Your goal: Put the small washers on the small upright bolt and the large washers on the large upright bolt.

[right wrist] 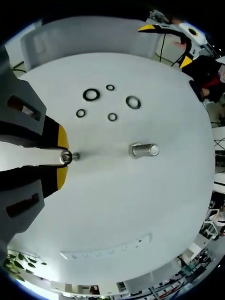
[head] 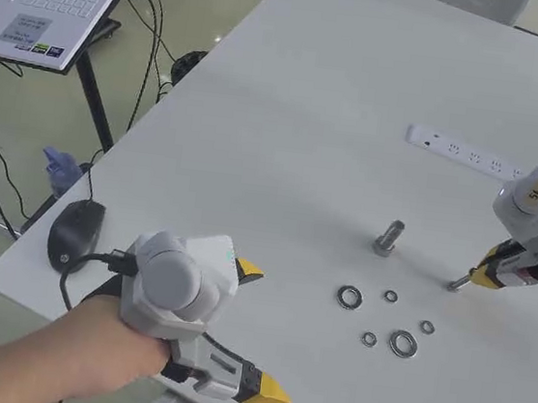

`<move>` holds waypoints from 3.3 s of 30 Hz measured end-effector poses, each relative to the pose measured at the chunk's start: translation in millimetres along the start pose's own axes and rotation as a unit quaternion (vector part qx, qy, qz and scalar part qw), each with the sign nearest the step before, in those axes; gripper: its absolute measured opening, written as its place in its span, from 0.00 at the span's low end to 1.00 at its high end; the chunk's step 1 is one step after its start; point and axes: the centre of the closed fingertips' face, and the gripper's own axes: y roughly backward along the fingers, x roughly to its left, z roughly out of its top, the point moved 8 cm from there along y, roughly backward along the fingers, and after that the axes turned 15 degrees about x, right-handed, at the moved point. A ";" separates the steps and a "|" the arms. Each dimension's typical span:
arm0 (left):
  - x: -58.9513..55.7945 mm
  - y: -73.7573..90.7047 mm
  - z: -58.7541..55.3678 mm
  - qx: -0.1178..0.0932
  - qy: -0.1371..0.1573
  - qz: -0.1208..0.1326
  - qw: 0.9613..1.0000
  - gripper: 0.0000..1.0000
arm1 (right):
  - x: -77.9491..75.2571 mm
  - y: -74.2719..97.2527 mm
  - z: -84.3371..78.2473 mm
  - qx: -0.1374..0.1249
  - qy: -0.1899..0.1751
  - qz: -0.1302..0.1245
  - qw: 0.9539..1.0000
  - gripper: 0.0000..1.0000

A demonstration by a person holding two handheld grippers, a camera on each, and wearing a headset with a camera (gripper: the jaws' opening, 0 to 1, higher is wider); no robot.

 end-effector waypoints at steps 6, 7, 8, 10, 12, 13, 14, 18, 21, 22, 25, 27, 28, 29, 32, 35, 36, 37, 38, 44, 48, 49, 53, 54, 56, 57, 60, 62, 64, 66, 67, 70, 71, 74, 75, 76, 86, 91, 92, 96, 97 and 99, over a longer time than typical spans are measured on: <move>0.0 0.7 -3.4 0.001 0.005 0.000 1.000 0.86 | 0.2 -4.1 1.3 -0.002 0.003 -0.004 1.000 0.12; -0.4 0.5 -4.3 0.001 0.006 0.000 1.000 0.86 | 0.1 -4.5 1.8 -0.002 0.004 -0.004 1.000 0.12; -0.7 0.3 -4.9 0.002 0.006 0.000 1.000 0.86 | 0.1 -4.5 2.0 -0.001 0.004 -0.004 1.000 0.12; -1.2 -0.2 -5.9 0.004 0.006 -0.001 1.000 0.85 | 0.4 -5.0 2.7 0.000 0.007 -0.005 1.000 0.12; -1.6 -0.5 -6.1 0.004 0.007 -0.001 1.000 0.85 | 0.8 -5.7 3.7 0.000 0.009 -0.005 1.000 0.12; -1.7 -0.6 -5.9 0.003 0.007 -0.001 1.000 0.85 | 1.3 -6.2 4.1 0.001 0.010 -0.005 1.000 0.12; -1.8 -0.6 -5.8 0.003 0.008 -0.001 1.000 0.85 | 1.7 -7.0 4.7 0.001 0.012 -0.006 1.000 0.12; -2.1 -1.3 -6.7 0.004 0.009 -0.001 1.000 0.85 | 3.6 -12.3 7.4 0.006 0.018 -0.007 1.000 0.12; -3.0 -1.8 -8.2 0.005 0.011 -0.002 1.000 0.84 | 5.3 -18.4 8.3 0.012 0.024 -0.010 1.000 0.12; -3.1 -1.9 -8.5 0.005 0.011 -0.002 1.000 0.84 | 5.3 -19.5 8.2 0.013 0.026 -0.012 1.000 0.12; -3.8 -2.6 -11.5 0.011 0.013 -0.003 1.000 0.84 | 6.8 -24.6 8.5 0.017 0.031 -0.013 0.999 0.12; -4.3 -1.0 -11.0 0.006 0.013 -0.001 1.000 0.83 | 6.7 -27.3 8.6 0.018 0.031 -0.015 0.999 0.12; -4.3 -0.7 -11.1 0.005 0.015 -0.002 1.000 0.83 | 6.3 -28.5 8.4 0.020 0.033 -0.017 0.999 0.12; -3.9 -0.6 -11.3 0.006 0.016 -0.002 1.000 0.83 | 6.1 -29.8 8.6 0.020 0.033 -0.017 0.999 0.12; -2.7 0.2 -12.2 0.006 0.018 0.000 1.000 0.84 | 5.2 -33.7 9.1 0.019 0.031 -0.015 0.999 0.12; -2.2 1.3 -11.5 0.005 0.019 0.003 1.000 0.84 | 4.0 -37.1 9.0 0.019 0.027 -0.010 0.999 0.12; -1.8 1.6 -11.1 0.003 0.020 0.005 1.000 0.84 | 4.0 -38.0 8.8 0.020 0.026 -0.008 0.999 0.12; -1.6 1.7 -10.7 0.002 0.021 0.005 1.000 0.85 | 3.8 -38.5 8.6 0.020 0.025 -0.008 0.999 0.12; -1.3 1.8 -10.4 0.001 0.022 0.006 1.000 0.85 | 3.7 -39.2 8.5 0.020 0.024 -0.006 0.999 0.12; 1.3 2.5 -6.7 -0.007 0.023 0.014 1.000 0.89 | 2.1 -41.4 7.9 0.015 0.020 -0.003 1.000 0.13; 1.4 2.4 -5.2 -0.008 0.023 0.011 1.000 0.88 | 2.2 -44.2 6.9 0.017 0.023 -0.002 1.000 0.13; 1.2 1.6 -5.3 -0.008 0.023 0.010 1.000 0.88 | 2.0 -44.0 6.9 0.016 0.021 -0.001 1.000 0.13; 0.3 1.9 -3.8 -0.013 0.026 0.006 1.000 0.88 | 2.3 -43.7 6.3 0.014 0.020 0.001 1.000 0.13; 0.1 1.8 -3.6 -0.013 0.026 0.006 1.000 0.88 | 2.3 -43.7 6.3 0.014 0.020 0.001 1.000 0.13; 0.0 1.1 -3.6 -0.010 0.025 0.005 1.000 0.87 | 2.0 -44.0 6.6 0.014 0.022 0.000 1.000 0.13; -0.1 0.8 -3.4 -0.009 0.024 0.005 1.000 0.87 | 2.5 -43.7 6.9 0.014 0.022 0.000 1.000 0.13; -0.2 0.4 -2.5 -0.010 0.024 0.003 1.000 0.87 | 2.2 -43.8 7.1 0.013 0.024 -0.002 1.000 0.13; 0.1 0.2 -2.3 -0.011 0.024 0.004 1.000 0.87 | 2.0 -43.9 7.0 0.013 0.027 -0.003 1.000 0.13; -0.1 -0.1 -2.5 -0.010 0.024 0.003 1.000 0.87 | 2.2 -44.0 6.8 0.014 0.028 -0.001 1.000 0.13; -0.7 -0.8 -3.9 -0.006 0.023 0.002 1.000 0.86 | 2.0 -44.0 6.8 0.012 0.034 -0.002 0.999 0.14; -0.9 -0.8 -4.1 -0.005 0.022 0.002 1.000 0.86 | 2.2 -44.0 6.8 0.011 0.035 0.000 0.999 0.14; -1.0 -0.1 -5.0 -0.007 0.025 0.002 1.000 0.86 | 1.7 -44.5 6.0 0.006 0.031 0.005 0.999 0.21; -1.1 0.2 -5.4 -0.008 0.025 0.003 1.000 0.86 | 1.8 -44.6 5.8 0.006 0.032 0.005 0.999 0.23; -1.5 0.3 -6.1 -0.008 0.024 0.003 1.000 0.86 | 2.0 -44.7 4.5 0.008 0.037 0.008 0.999 0.27; -2.0 0.4 -6.1 -0.008 0.024 0.003 1.000 0.86 | 1.6 -44.1 4.6 0.006 0.039 0.006 0.999 0.30; -2.3 0.4 -6.2 -0.008 0.024 0.003 1.000 0.86 | 1.3 -43.5 4.6 0.005 0.039 0.005 0.999 0.32; -5.9 2.3 -4.9 0.000 0.019 0.002 1.000 0.86 | -0.6 -31.1 6.2 0.001 0.040 0.009 0.999 0.33; -3.3 8.5 -1.2 -0.002 0.018 0.006 1.000 0.86 | -1.9 -19.3 7.9 -0.001 0.034 0.003 0.999 0.32; -3.3 8.7 -0.5 -0.002 0.015 0.007 1.000 0.86 | -2.1 -16.5 7.9 -0.002 0.035 0.000 0.999 0.32; -3.0 9.4 2.8 -0.002 0.011 0.010 1.000 0.87 | -1.1 -6.2 9.1 -0.009 0.036 -0.006 0.999 0.32; -3.2 9.6 3.8 -0.004 0.013 0.009 1.000 0.87 | -0.4 -2.9 9.7 -0.011 0.037 -0.009 0.999 0.32; -4.5 9.7 5.5 -0.005 0.011 0.009 1.000 0.87 | 1.5 2.1 10.3 -0.014 0.040 -0.013 0.999 0.32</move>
